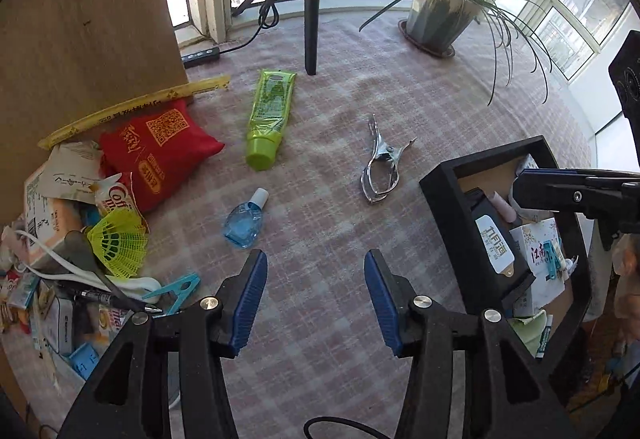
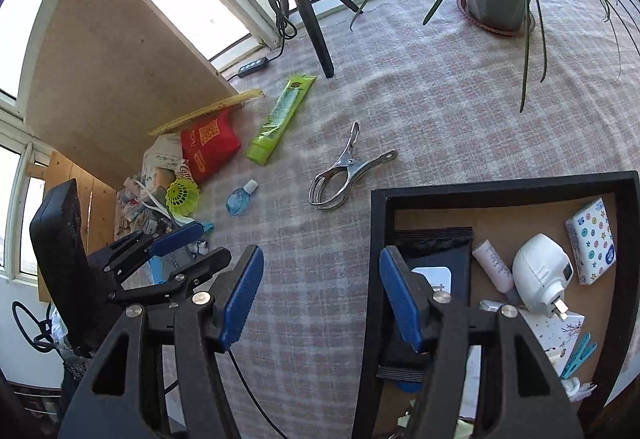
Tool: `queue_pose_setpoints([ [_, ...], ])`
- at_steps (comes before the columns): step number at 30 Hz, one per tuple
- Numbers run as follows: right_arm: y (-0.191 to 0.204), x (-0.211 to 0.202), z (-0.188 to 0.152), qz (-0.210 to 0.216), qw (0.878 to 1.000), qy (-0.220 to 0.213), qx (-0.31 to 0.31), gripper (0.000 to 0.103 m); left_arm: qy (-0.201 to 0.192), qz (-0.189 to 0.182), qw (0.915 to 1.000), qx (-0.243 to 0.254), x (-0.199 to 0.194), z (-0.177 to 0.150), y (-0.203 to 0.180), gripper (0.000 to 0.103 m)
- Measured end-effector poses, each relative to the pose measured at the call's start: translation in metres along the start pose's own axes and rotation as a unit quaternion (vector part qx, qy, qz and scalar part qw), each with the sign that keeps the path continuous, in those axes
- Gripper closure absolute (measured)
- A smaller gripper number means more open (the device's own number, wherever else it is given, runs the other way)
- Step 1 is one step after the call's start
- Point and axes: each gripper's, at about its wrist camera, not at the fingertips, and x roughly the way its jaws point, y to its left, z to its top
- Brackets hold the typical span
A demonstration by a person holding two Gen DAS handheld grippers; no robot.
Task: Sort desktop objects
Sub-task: 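Move both tools back to the pile toward the blue eye-drop bottle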
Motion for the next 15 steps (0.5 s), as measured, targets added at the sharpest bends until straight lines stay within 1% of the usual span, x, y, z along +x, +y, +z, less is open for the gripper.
queue_pose_setpoints([
  [2,0.014,0.019,0.001,0.016,1.0,0.017,-0.005,0.043,0.006,0.012,0.9995,-0.029,0.003,-0.004,0.03,0.055],
  [4,0.029,0.041,0.002,0.034,0.999,0.036,-0.004,0.043,0.01,0.016,0.9984,-0.053,0.005,-0.007,0.054,0.055],
  [6,0.043,0.064,0.007,0.051,0.997,0.054,0.001,0.043,0.012,0.024,0.9976,-0.064,0.008,-0.012,0.072,0.055],
  [8,0.058,0.084,0.013,0.061,0.996,0.068,0.003,0.043,0.017,0.026,0.9971,-0.069,0.012,-0.015,0.083,0.054],
  [11,0.077,0.11,0.021,0.063,0.995,0.083,0.005,0.043,0.023,0.028,0.996,-0.081,0.017,-0.017,0.097,0.054],
  [13,0.089,0.127,0.026,0.058,0.994,0.093,0.003,0.044,0.026,0.032,0.9955,-0.085,0.022,-0.016,0.102,0.054],
  [15,0.096,0.14,0.03,0.053,0.994,0.099,0.003,0.045,0.028,0.026,0.9952,-0.09,0.025,-0.017,0.107,0.054],
])
